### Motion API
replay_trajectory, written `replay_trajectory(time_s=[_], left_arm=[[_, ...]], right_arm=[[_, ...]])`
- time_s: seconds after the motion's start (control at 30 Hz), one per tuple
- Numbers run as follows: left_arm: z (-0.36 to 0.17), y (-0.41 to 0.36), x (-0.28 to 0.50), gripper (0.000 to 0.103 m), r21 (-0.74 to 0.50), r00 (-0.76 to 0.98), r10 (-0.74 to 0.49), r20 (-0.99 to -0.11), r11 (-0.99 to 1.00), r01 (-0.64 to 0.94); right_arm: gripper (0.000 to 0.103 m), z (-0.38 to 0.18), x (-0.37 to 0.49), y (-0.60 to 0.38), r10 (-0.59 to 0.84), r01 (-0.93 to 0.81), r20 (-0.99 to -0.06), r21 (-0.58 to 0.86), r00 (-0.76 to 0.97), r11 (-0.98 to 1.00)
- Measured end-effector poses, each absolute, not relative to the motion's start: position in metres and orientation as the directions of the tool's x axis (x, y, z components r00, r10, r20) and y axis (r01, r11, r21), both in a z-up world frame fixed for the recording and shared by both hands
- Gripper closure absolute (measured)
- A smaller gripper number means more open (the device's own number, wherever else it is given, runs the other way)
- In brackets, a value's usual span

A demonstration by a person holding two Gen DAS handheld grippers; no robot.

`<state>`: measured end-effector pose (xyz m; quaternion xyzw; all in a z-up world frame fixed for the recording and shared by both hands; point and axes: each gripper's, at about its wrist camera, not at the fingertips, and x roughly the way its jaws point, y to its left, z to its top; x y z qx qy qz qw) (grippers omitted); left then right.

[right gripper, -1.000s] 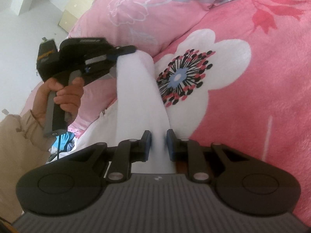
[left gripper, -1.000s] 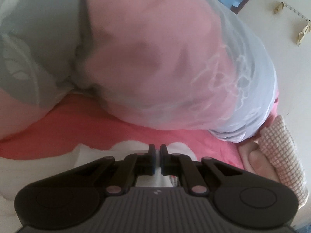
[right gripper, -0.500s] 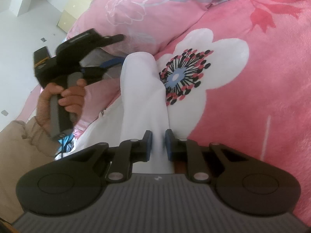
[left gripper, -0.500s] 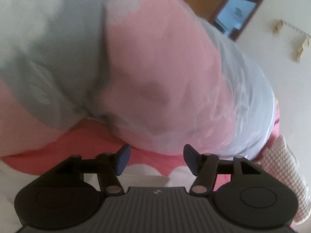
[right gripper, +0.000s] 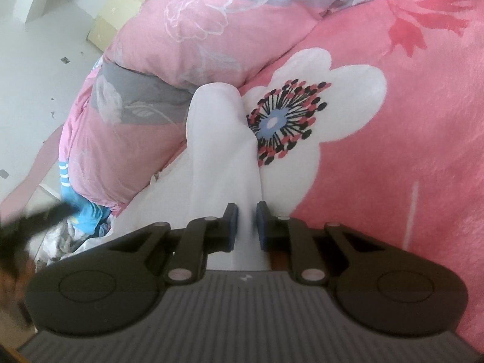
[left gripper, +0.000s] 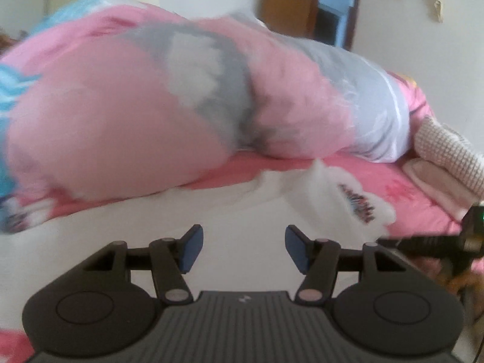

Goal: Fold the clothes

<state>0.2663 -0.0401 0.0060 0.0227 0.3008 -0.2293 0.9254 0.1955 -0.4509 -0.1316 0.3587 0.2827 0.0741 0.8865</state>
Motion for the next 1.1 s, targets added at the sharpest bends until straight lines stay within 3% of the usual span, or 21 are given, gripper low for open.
replay_trajectory(time_s=[0.17, 0.37, 0.57, 0.83, 1.0, 1.1], left_arm=[[-0.02, 0.004, 0.267, 0.044, -0.112, 0.737, -0.376, -0.562, 0.917, 0.382], [-0.051, 0.053, 0.268, 0.05, -0.133, 0.759, -0.337, -0.557, 0.938, 0.319], [-0.078, 0.068, 0.265, 0.052, -0.154, 0.743, -0.346, -0.572, 0.936, 0.317], [-0.083, 0.076, 0.269, 0.052, -0.208, 0.725, -0.377, -0.576, 0.926, 0.316], [-0.084, 0.078, 0.27, 0.052, -0.223, 0.724, -0.375, -0.579, 0.927, 0.302], [-0.083, 0.079, 0.269, 0.052, -0.224, 0.728, -0.382, -0.569, 0.924, 0.309]], right_arm=[[0.086, -0.099, 0.19, -0.435, 0.205, 0.118, -0.481, 0.559, 0.852, 0.821], [0.089, -0.053, 0.235, -0.38, 0.178, -0.024, -0.551, 0.276, 0.815, 0.961], [0.095, -0.095, 0.29, -0.359, 0.042, -0.047, -0.688, 0.011, 0.725, 0.999], [0.096, -0.073, 0.304, -0.353, 0.04, -0.069, -0.638, -0.02, 0.769, 0.997], [0.098, -0.094, 0.367, -0.359, -0.047, 0.033, -0.674, -0.034, 0.737, 0.999], [0.098, -0.095, 0.389, -0.381, -0.018, 0.123, -0.646, 0.118, 0.763, 0.985]])
